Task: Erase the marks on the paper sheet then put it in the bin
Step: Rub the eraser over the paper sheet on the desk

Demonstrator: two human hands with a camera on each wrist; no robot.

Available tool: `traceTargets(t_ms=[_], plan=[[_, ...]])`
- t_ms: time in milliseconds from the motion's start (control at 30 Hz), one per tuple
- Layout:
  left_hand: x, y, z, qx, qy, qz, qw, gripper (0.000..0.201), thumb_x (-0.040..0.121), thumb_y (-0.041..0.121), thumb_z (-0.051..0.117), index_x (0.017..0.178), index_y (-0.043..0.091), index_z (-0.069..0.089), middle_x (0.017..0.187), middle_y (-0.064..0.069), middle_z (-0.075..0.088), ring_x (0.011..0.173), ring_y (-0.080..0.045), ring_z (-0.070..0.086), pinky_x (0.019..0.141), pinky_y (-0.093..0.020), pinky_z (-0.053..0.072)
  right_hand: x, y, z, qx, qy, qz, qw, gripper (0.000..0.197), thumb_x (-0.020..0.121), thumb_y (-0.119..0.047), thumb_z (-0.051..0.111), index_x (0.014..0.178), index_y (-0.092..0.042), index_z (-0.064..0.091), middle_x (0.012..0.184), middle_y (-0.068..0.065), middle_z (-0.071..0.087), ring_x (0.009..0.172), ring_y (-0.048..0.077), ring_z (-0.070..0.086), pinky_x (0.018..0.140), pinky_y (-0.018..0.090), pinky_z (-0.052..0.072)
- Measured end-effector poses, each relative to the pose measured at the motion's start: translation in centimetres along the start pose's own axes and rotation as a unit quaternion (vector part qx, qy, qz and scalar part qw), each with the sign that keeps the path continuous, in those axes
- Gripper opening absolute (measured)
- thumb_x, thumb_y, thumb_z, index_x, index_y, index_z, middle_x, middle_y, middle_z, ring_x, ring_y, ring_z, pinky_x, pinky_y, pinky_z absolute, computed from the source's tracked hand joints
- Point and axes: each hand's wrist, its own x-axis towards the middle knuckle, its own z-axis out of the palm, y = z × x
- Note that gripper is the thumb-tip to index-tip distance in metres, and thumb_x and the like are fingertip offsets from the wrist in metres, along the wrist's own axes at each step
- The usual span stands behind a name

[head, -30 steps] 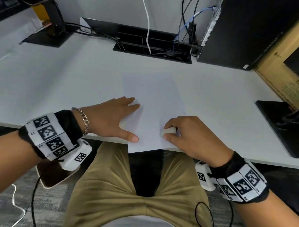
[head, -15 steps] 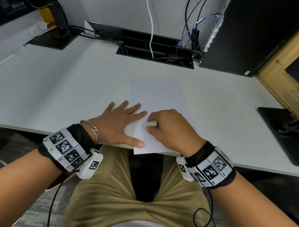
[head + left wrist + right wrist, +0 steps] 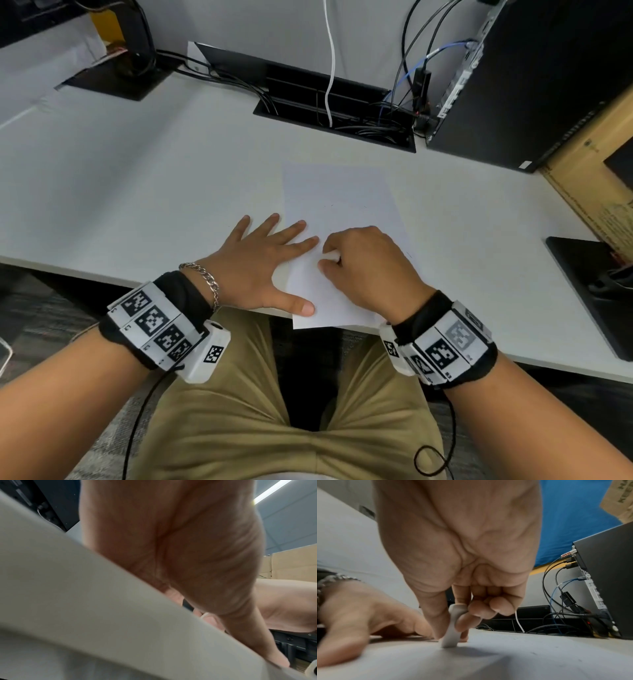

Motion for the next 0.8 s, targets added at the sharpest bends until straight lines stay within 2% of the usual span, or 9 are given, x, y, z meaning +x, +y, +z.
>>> traceTargets(t_ms=[167, 267, 367, 500, 567, 700, 800], plan=[[0.0, 0.0, 0.1, -0.005, 0.008, 0.006, 1.0, 0.116, 0.068, 0.103, 0.047, 0.161, 0.057, -0.005, 0.17, 0.023, -0.019, 0.157, -0.015, -0.024, 0.124, -0.055, -0.02, -0.5, -1.9, 0.2, -0.032, -0.045, -0.058, 0.997, 0.035, 0.102, -0.036, 0.054, 0.132, -0.021, 0.064, 0.116, 0.004, 0.069, 0.108, 0.022, 0.063, 0.082, 0.03, 0.046], [0.0, -0.1, 0.1, -0.006, 0.007, 0.008, 1.0, 0.117, 0.068, 0.103, 0.046, 0.161, 0.056, -0.007, 0.17, 0.023, -0.019, 0.158, -0.016, -0.024, 0.123, -0.056, -0.02, 0.5, -1.1, -0.8, -0.046, -0.07, -0.044, 0.996, 0.038, 0.1, -0.041, 0.057, 0.133, -0.024, 0.064, 0.123, 0.006, 0.067, 0.113, 0.026, 0.062, 0.089, 0.036, 0.051], [0.0, -0.1, 0.1, -0.006, 0.01, 0.007, 1.0, 0.116, 0.068, 0.103, 0.046, 0.161, 0.057, -0.006, 0.171, 0.022, -0.018, 0.158, -0.016, -0.024, 0.123, -0.056, -0.021, 1.3, -1.0, -1.3, -0.075, -0.053, -0.025, 0.995, 0.035, 0.1, -0.042, 0.057, 0.125, -0.021, 0.069, 0.115, 0.007, 0.07, 0.107, 0.027, 0.065, 0.088, 0.039, 0.055], [-0.2, -0.1, 0.1, -0.021, 0.014, 0.011, 1.0, 0.114, 0.067, 0.102, 0.05, 0.161, 0.058, 0.001, 0.171, 0.022, -0.016, 0.158, -0.016, -0.023, 0.123, -0.057, -0.019, -0.1, -2.5, -0.7, -0.068, -0.081, -0.09, 0.99, 0.035, 0.101, -0.036, 0.057, 0.13, -0.02, 0.066, 0.117, 0.005, 0.07, 0.109, 0.024, 0.064, 0.09, 0.036, 0.051], [-0.1, 0.0, 0.0, -0.019, 0.013, 0.007, 1.0, 0.115, 0.068, 0.102, 0.05, 0.161, 0.057, 0.0, 0.172, 0.021, -0.016, 0.158, -0.016, -0.023, 0.123, -0.056, -0.02, 0.0, -2.1, -0.8, -0.066, -0.082, -0.091, 0.99, 0.037, 0.1, -0.039, 0.058, 0.131, -0.022, 0.065, 0.12, 0.005, 0.069, 0.112, 0.024, 0.063, 0.09, 0.035, 0.051], [-0.1, 0.1, 0.1, -0.015, 0.015, 0.002, 1.0, 0.117, 0.068, 0.102, 0.048, 0.161, 0.056, -0.006, 0.172, 0.021, -0.017, 0.158, -0.016, -0.024, 0.122, -0.054, -0.023, 0.9, -1.1, -0.9, -0.072, -0.052, -0.048, 0.995, 0.04, 0.099, -0.044, 0.059, 0.133, -0.024, 0.065, 0.127, 0.006, 0.068, 0.116, 0.025, 0.062, 0.094, 0.037, 0.051], [-0.1, 0.2, 0.0, -0.017, 0.012, -0.001, 1.0, 0.121, 0.068, 0.101, 0.049, 0.163, 0.051, -0.008, 0.171, 0.022, -0.018, 0.158, -0.015, -0.025, 0.123, -0.053, -0.023, 0.0, -1.9, -0.3, -0.065, -0.066, -0.082, 0.992, 0.039, 0.1, -0.04, 0.058, 0.133, -0.021, 0.065, 0.124, 0.006, 0.069, 0.114, 0.024, 0.062, 0.094, 0.037, 0.05]])
